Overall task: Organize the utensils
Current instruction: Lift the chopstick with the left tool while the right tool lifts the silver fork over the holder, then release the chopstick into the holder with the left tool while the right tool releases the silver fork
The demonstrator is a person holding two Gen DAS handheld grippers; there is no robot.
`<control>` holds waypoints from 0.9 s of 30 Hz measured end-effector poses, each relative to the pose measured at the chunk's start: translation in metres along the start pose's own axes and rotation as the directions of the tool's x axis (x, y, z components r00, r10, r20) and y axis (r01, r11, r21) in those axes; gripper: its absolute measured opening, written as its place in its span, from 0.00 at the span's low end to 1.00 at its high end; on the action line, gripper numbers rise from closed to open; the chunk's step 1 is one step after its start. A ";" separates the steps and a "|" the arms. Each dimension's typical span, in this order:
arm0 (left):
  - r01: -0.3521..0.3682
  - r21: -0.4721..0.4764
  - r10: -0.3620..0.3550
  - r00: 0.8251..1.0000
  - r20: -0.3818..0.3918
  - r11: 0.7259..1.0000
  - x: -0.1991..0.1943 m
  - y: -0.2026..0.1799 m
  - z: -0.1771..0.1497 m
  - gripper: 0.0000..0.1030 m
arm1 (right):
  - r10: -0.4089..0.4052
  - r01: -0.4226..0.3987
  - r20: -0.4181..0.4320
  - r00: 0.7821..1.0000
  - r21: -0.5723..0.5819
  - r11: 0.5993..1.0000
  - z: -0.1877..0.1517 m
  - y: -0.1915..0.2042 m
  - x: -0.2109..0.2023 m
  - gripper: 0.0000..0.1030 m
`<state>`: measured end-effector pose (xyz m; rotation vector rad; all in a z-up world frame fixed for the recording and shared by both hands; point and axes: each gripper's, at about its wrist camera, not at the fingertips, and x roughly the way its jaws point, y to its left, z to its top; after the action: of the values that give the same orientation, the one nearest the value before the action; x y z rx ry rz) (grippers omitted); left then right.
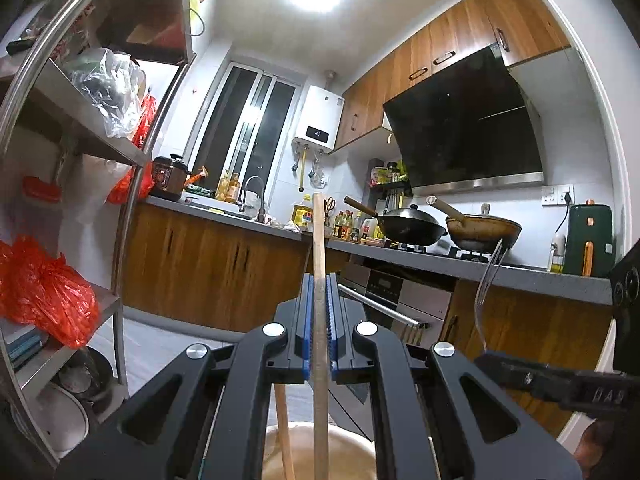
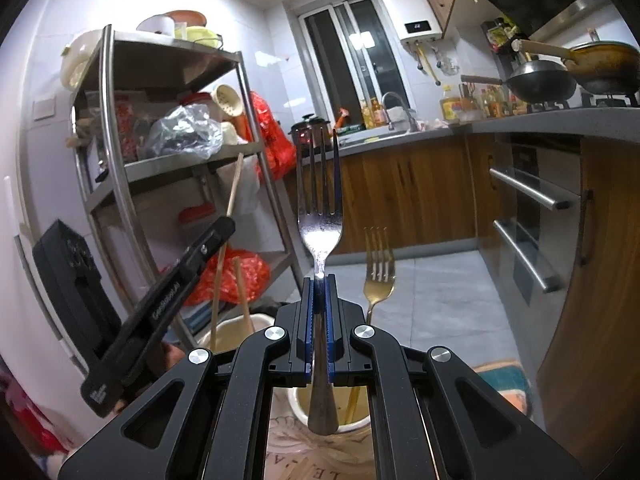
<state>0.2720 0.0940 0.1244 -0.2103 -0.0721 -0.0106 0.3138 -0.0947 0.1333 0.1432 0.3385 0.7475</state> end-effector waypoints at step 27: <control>-0.071 0.072 0.085 0.972 -0.221 0.995 -0.033 0.008 -0.039 0.06 | -0.158 0.125 -0.216 0.963 -0.158 0.979 -0.055 0.012 0.050 0.06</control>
<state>0.2418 0.0940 0.0820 -0.1474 0.1604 0.0462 0.3206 -0.0514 0.0725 -0.1029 0.5068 0.6438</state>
